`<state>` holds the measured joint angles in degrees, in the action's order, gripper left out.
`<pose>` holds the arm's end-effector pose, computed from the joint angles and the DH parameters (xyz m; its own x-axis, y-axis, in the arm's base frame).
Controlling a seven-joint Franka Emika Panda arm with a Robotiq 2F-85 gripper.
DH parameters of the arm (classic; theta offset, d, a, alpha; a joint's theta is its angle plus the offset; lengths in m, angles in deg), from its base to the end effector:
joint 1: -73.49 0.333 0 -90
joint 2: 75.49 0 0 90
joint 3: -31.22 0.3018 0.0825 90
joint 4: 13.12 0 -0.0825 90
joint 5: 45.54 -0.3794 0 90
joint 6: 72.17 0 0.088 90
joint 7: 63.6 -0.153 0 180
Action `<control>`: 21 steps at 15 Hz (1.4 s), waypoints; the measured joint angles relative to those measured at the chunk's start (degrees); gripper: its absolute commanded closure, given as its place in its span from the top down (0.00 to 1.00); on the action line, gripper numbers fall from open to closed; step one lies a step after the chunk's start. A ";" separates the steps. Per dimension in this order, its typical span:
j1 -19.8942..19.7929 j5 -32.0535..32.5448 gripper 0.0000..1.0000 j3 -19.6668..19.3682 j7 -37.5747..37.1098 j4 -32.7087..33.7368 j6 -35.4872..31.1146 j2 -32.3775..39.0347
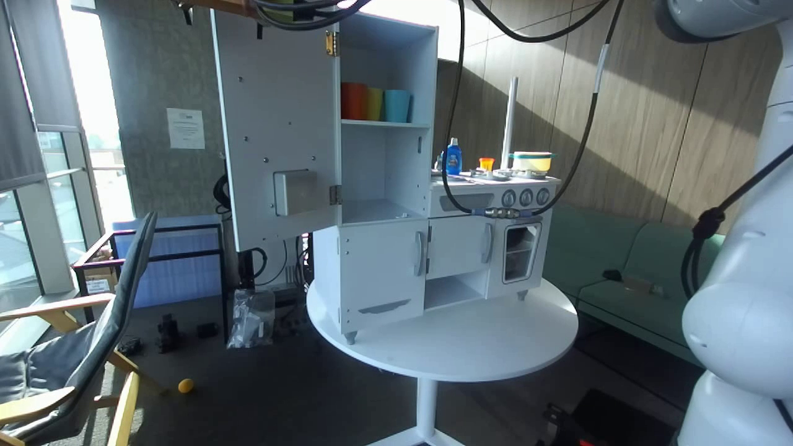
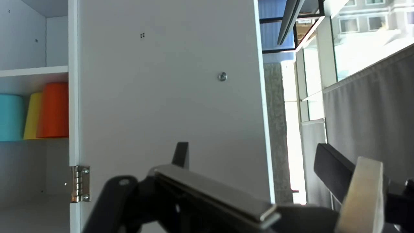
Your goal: Push closed the far right bottom cabinet door, push closed the cabinet door under the sink, close the bottom refrigerator door, close the top refrigerator door
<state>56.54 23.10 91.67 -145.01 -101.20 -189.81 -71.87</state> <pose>0.5239 0.3486 0.6759 0.3332 -0.1625 0.9287 -0.3063 -0.9503 -0.0564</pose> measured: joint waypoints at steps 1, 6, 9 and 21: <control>0.91 2.49 1.00 0.07 -1.35 1.09 1.52 1.64; 8.19 11.09 1.00 -2.42 -4.46 5.99 7.12 9.11; 19.11 11.09 1.00 -13.90 -4.47 8.27 7.14 9.98; 36.72 10.96 1.00 -37.63 -4.45 11.17 10.75 9.10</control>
<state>93.26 34.06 54.03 -149.46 -90.03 -179.06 -62.78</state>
